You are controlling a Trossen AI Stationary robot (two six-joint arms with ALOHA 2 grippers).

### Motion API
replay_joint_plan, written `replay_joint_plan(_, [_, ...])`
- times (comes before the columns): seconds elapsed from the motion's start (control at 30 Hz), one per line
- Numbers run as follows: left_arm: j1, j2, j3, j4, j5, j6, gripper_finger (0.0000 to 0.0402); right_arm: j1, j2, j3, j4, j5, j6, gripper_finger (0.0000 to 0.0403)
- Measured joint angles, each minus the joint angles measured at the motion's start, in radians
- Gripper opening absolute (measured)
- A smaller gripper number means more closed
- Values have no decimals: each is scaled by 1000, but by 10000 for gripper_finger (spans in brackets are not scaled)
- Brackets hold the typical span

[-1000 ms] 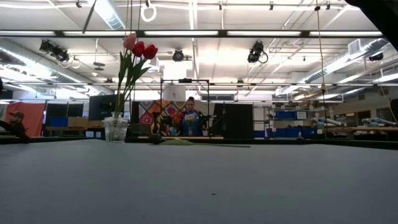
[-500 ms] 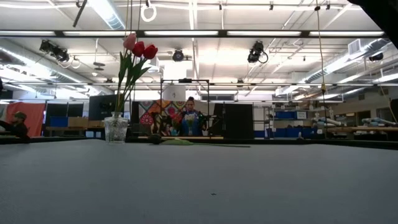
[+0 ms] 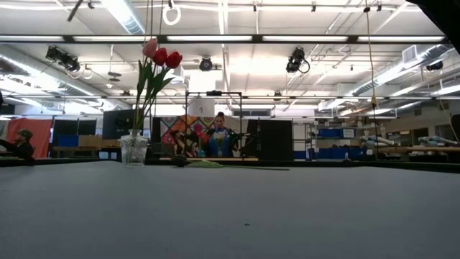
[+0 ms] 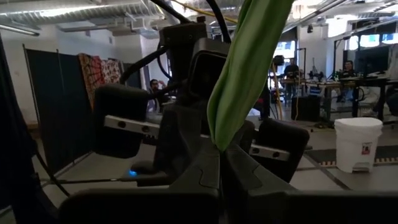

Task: Sort flowers into vase by color
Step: Put the black flower into the yellow vase

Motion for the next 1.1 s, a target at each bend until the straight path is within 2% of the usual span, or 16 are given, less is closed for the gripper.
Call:
replay_joint_plan(0.1, [0, -13, 0, -25, 1, -2, 11, 0, 0, 0, -6, 3, 32, 8])
replay_joint_plan(0.2, [0, -13, 0, -42, 0, 1, 7, 0, 0, 0, -34, 5, 99, 21])
replay_joint_plan(0.43, [-5, -35, -1, -124, -50, 40, 3, -8, -3, 1, -232, 120, 300, 108])
replay_joint_plan(0.6, [-67, -80, -1, -156, -48, 109, 2, -16, -5, -2, -357, 153, 441, 146])
replay_joint_plan(0.8, [-176, -146, -23, -135, -34, 130, 2, -4, -49, 1, -496, 245, 567, 155])
replay_joint_plan(0.9, [-222, -172, -75, -99, -31, 136, 2, 5, -69, 0, -561, 298, 575, 155])
replay_joint_plan(1.1, [-323, -235, -287, 128, 13, 143, 2, 46, -130, 0, -595, 441, 576, 155])
